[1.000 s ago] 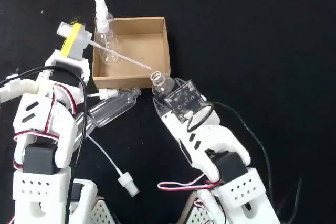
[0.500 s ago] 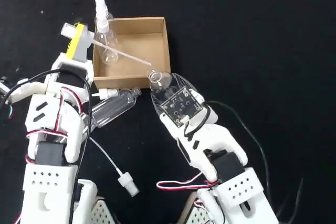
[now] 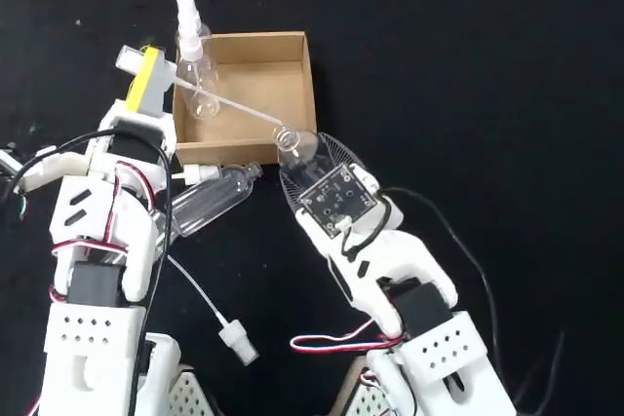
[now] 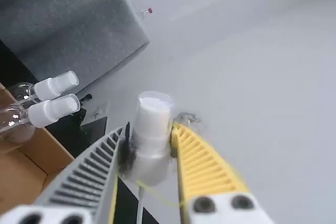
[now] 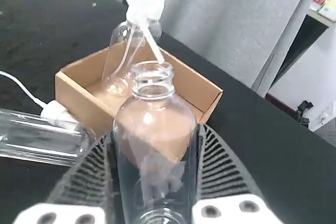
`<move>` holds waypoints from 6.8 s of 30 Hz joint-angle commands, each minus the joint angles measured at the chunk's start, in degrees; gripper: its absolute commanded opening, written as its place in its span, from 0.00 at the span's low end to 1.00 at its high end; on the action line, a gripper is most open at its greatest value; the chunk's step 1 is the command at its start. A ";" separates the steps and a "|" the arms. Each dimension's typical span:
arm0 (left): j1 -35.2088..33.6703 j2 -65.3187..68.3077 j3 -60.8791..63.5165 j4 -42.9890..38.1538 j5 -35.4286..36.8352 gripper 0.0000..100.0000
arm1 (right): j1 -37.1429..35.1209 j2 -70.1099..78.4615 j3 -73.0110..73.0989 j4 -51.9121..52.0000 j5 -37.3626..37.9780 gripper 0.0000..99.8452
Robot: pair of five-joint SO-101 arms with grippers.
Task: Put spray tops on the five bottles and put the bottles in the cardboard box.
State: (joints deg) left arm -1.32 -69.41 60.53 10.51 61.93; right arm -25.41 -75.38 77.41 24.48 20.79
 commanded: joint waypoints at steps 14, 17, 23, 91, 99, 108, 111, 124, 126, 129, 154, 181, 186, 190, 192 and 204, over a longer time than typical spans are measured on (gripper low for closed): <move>0.13 -1.67 -2.77 -1.49 0.00 0.03 | -0.70 -0.92 -0.31 -2.55 0.62 0.01; -0.22 -4.04 -2.86 -1.41 0.09 0.03 | -0.70 -0.92 0.13 -2.55 0.62 0.01; 0.13 -11.25 -1.10 1.14 0.00 0.03 | -0.70 -1.10 0.31 -2.55 0.62 0.01; 21.41 -14.59 20.26 -16.44 -19.52 0.03 | -0.97 -1.36 2.59 -7.65 3.43 0.01; 24.13 -14.51 20.35 -16.44 -28.84 0.03 | -0.79 -1.36 3.03 -7.65 3.43 0.01; 24.75 -14.51 20.70 -14.86 -31.03 0.21 | -0.97 -1.36 4.44 -7.65 3.43 0.01; 24.66 -14.51 19.21 -11.60 -31.30 0.21 | -1.05 -1.45 5.05 -8.00 3.43 0.01; 24.13 -15.12 18.33 -9.58 -31.12 0.21 | -1.05 -1.45 5.14 -8.18 2.81 0.01; 24.13 -15.12 18.33 -9.58 -31.03 0.21 | -1.05 -1.45 5.14 -8.18 2.81 0.01; 22.90 -15.12 18.33 -9.67 -31.03 0.21 | -1.05 -1.45 5.14 -8.18 2.73 0.01; 16.66 -15.12 14.55 -9.76 -24.62 0.21 | -1.05 -1.45 6.20 -10.55 -3.08 0.01; 4.44 -15.21 20.97 -9.67 -17.05 0.21 | -4.84 -7.08 6.90 -13.71 -15.38 0.02; 6.90 -15.21 22.46 -9.67 -18.99 0.21 | -8.70 -15.34 11.74 -13.54 -11.87 0.01; 12.00 -15.21 24.04 -9.67 -26.02 0.21 | -11.08 -19.74 15.16 -13.27 -8.79 0.01; 13.14 -15.21 24.40 -9.67 -28.84 0.21 | -10.99 -20.26 16.04 -13.27 -8.44 0.01; 19.91 -15.21 26.15 -9.41 -45.54 0.21 | -8.18 -15.69 15.96 -13.27 -5.45 0.01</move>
State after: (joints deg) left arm 14.42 -84.18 86.81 0.75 21.23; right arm -34.81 -92.97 94.29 12.62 14.29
